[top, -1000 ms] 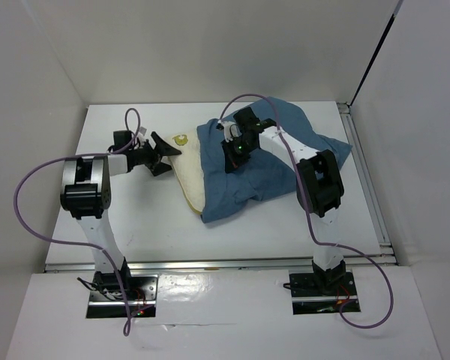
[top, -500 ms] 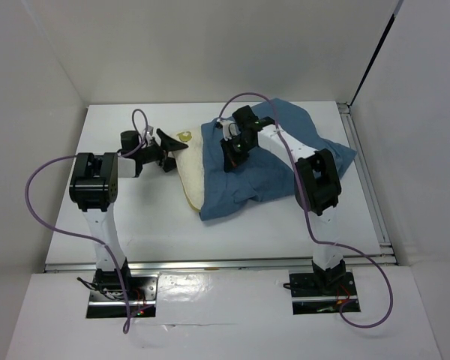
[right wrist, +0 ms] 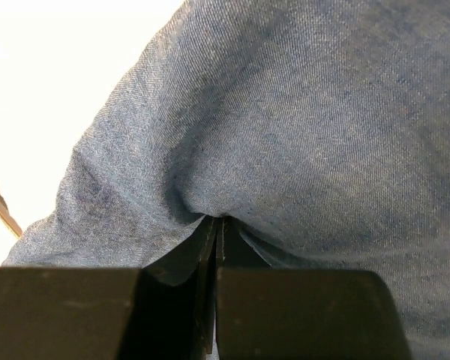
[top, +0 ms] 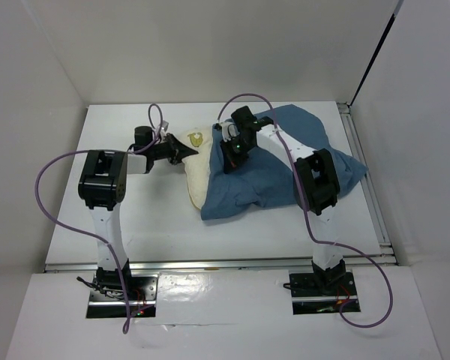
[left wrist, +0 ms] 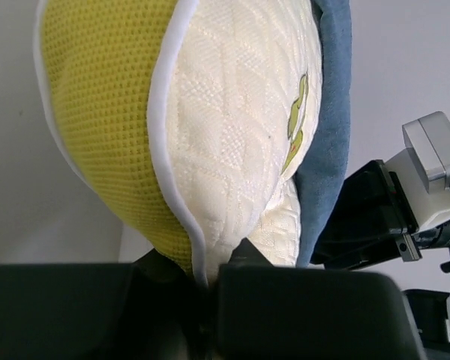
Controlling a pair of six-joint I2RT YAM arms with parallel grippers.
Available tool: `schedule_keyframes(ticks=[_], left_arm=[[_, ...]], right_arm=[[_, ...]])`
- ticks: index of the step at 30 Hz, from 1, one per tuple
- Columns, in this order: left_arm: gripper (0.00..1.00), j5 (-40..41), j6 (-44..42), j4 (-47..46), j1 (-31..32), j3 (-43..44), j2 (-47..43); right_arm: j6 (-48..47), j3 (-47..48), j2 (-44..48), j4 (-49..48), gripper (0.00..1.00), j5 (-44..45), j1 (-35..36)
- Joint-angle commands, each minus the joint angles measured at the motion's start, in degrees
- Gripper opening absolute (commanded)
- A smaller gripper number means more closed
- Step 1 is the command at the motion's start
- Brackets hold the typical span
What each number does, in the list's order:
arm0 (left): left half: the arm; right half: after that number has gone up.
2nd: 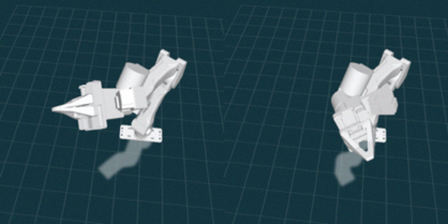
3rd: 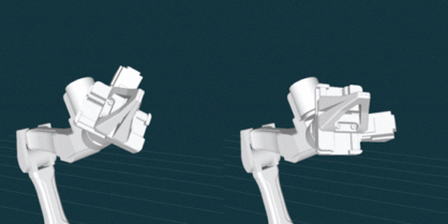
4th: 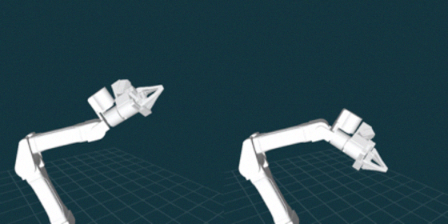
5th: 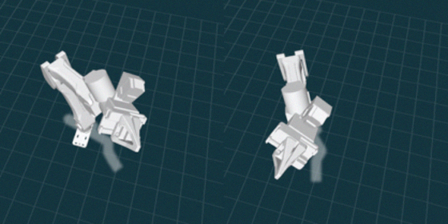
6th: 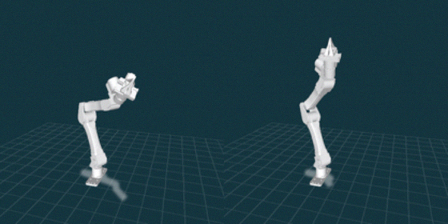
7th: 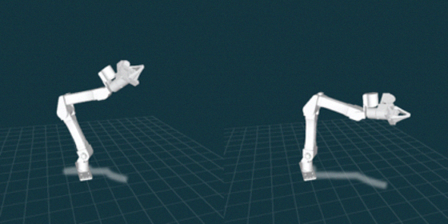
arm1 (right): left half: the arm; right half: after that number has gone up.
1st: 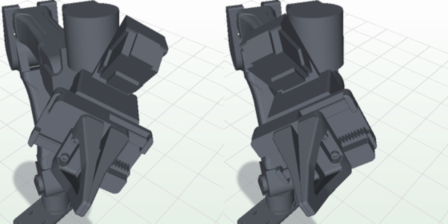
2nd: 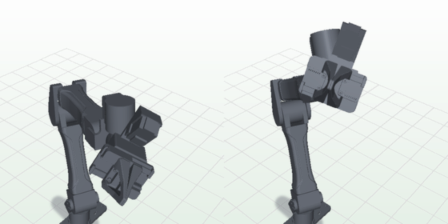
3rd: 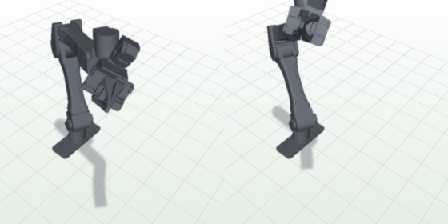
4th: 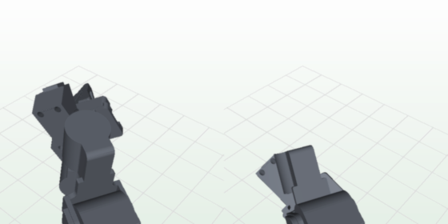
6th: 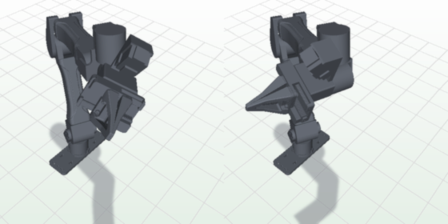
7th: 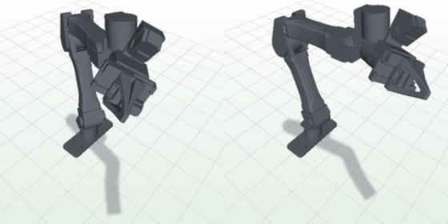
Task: Put the pillow into the pillowcase
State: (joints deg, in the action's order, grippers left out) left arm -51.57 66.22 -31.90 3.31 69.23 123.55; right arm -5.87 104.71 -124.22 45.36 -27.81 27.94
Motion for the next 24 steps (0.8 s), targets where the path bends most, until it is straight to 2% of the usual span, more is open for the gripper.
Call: schedule_keyframes(ticks=[1, 4, 5, 6, 8, 10, 11, 14, 17, 22, 24], left_arm=[[0.00, -2.49, -8.87, 2.44, 2.93, 1.08, -4.35], [0.00, 3.83, -19.59, 11.48, 3.54, 1.08, -11.99], [0.00, 5.41, -26.59, 13.08, 3.54, 1.08, -14.10], [0.00, 7.34, -29.71, 15.61, 4.07, -0.22, -18.39], [0.00, 12.71, -37.17, 16.34, 4.77, -2.16, -22.54], [0.00, 17.11, -40.45, 16.87, 6.35, -5.15, -27.54], [0.00, 17.81, -42.99, 16.87, 6.36, -6.03, -28.87], [0.00, 20.46, -46.25, 16.00, 7.50, -9.37, -33.79], [0.00, 24.06, -51.70, 15.21, 8.82, -13.06, -37.40], [0.00, 28.45, -62.33, 12.83, 11.45, -19.21, -44.96], [0.00, 30.47, -67.08, 11.60, 12.50, -20.88, -46.98]], right_arm=[[0.07, 1.55, -1.11, -1.68, 0.00, -1.28, 2.11], [0.07, 1.55, -0.05, -1.68, 0.00, -1.45, 2.11], [0.07, 1.55, 0.47, -1.68, 0.00, -2.06, 0.98], [0.07, 3.12, 0.47, -1.68, 0.00, -2.07, 0.45], [1.64, 5.23, 1.00, -1.68, 0.03, -4.44, -1.13], [4.72, 9.01, 1.00, -2.30, 0.09, -5.84, -4.38], [5.60, 10.76, 0.48, -2.30, 0.17, -9.50, -5.52], [9.11, 17.53, -0.14, -1.77, 0.27, -16.27, -9.30], [12.45, 22.99, -0.76, -4.83, 0.32, -20.95, -12.38], [21.68, 23.61, 3.63, -15.72, 0.41, -26.67, -17.65], [23.27, 25.10, 4.17, -15.74, 0.44, -27.55, -17.66]])
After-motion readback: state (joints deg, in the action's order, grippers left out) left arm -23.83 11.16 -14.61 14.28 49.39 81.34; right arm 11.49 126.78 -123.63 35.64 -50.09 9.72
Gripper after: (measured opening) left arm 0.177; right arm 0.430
